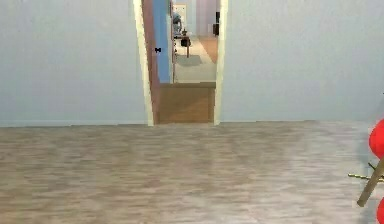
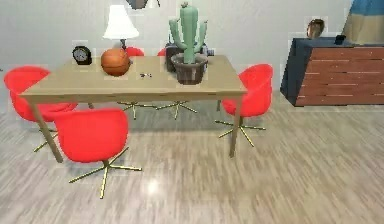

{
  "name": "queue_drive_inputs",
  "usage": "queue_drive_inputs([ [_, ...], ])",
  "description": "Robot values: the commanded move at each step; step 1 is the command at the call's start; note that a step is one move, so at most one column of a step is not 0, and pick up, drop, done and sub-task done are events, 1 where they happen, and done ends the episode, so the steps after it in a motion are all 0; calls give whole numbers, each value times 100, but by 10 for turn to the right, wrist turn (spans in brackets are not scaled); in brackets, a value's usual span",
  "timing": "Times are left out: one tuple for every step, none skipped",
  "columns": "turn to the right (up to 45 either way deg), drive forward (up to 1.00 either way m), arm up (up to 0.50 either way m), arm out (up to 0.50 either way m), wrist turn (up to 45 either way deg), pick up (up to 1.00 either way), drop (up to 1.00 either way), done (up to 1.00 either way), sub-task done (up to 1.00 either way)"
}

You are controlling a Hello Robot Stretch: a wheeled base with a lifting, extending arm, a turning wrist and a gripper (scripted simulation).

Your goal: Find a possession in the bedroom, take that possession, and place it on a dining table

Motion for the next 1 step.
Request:
queue_drive_inputs([
  [0, 100, 0, 0, 0, 0, 0, 0, 0],
])
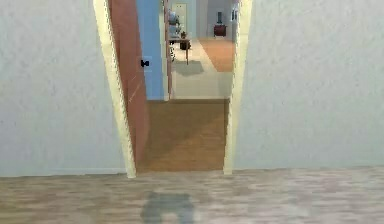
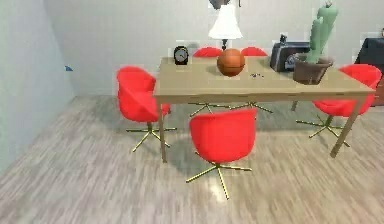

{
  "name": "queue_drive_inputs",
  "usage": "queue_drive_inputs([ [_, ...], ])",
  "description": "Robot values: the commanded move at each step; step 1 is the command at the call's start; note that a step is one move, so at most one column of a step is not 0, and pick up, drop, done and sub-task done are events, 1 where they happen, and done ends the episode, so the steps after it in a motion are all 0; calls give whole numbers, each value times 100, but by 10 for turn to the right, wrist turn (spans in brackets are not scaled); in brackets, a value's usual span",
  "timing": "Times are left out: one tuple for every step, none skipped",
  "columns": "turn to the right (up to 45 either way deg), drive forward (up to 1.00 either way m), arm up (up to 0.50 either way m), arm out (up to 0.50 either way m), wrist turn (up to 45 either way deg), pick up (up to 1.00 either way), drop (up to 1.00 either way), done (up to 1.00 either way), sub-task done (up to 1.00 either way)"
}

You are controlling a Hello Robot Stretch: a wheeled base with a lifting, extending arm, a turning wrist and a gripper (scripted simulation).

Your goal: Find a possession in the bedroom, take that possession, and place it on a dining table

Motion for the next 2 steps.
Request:
queue_drive_inputs([
  [0, 100, 0, 0, 0, 0, 0, 0, 0],
  [0, 75, 0, 0, 0, 0, 0, 0, 0],
])
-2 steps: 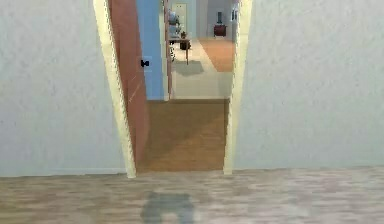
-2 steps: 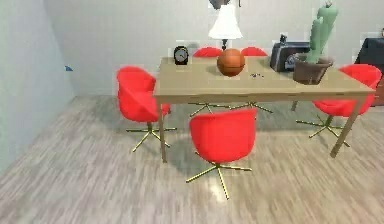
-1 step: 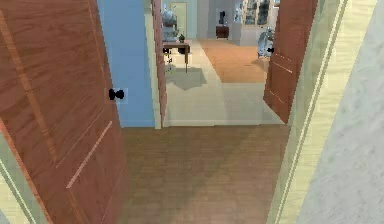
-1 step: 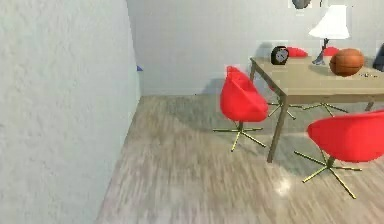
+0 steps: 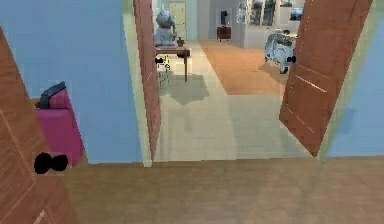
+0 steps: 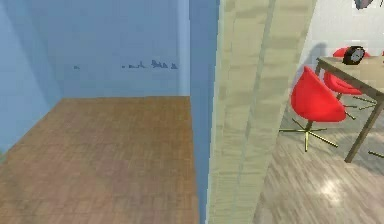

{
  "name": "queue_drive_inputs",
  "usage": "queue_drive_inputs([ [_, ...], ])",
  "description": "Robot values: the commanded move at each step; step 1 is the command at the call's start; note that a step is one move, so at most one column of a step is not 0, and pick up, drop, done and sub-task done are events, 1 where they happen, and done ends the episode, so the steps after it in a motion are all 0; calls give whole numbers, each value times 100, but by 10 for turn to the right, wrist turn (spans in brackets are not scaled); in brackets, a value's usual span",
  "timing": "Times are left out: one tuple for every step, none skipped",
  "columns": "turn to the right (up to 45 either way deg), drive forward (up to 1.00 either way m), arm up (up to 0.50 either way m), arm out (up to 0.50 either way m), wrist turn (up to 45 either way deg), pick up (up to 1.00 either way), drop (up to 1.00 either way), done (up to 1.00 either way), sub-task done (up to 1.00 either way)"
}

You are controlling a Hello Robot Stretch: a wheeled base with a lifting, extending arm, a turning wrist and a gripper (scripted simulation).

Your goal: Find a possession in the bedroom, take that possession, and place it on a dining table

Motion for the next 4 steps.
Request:
queue_drive_inputs([
  [-30, 0, 0, 0, 0, 0, 0, 0, 0],
  [-450, 0, 0, 0, 0, 0, 0, 0, 0],
  [0, 20, 0, 0, 0, 0, 0, 0, 0],
  [450, 0, 0, 0, 0, 0, 0, 0, 0],
])
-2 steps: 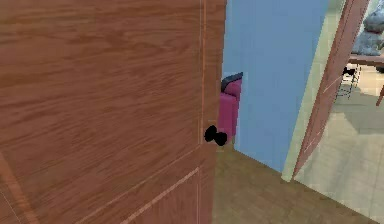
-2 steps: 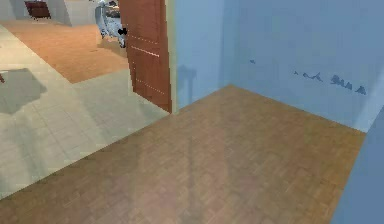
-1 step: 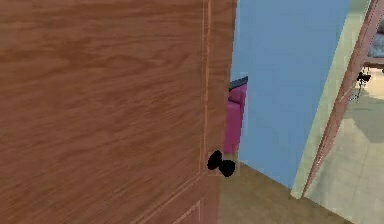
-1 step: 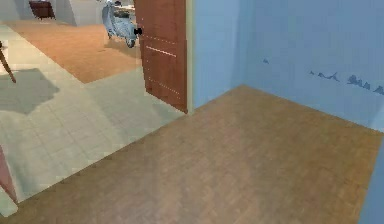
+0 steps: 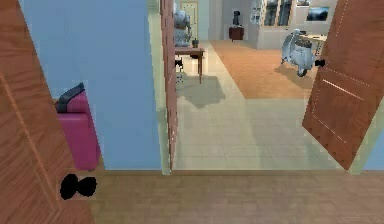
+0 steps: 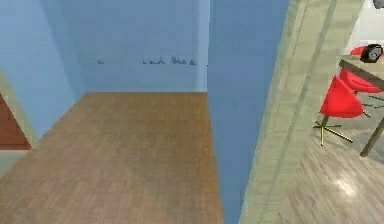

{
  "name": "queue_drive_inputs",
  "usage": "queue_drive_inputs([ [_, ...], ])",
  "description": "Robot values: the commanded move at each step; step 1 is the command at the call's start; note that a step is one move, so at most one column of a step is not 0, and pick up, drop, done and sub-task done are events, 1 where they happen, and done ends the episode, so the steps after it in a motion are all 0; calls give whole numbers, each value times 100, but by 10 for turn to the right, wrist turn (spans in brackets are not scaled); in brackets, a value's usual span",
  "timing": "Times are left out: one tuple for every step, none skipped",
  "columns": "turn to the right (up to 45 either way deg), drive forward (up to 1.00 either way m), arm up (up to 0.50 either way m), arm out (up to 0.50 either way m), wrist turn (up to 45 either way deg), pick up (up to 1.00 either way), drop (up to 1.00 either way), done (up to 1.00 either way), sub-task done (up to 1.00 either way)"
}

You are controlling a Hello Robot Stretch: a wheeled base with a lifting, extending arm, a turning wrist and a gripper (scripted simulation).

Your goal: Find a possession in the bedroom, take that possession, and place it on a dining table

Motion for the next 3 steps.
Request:
queue_drive_inputs([
  [240, 0, 0, 0, 0, 0, 0, 0, 0],
  [0, 30, 0, 0, 0, 0, 0, 0, 0],
  [300, 0, 0, 0, 0, 0, 0, 0, 0],
])
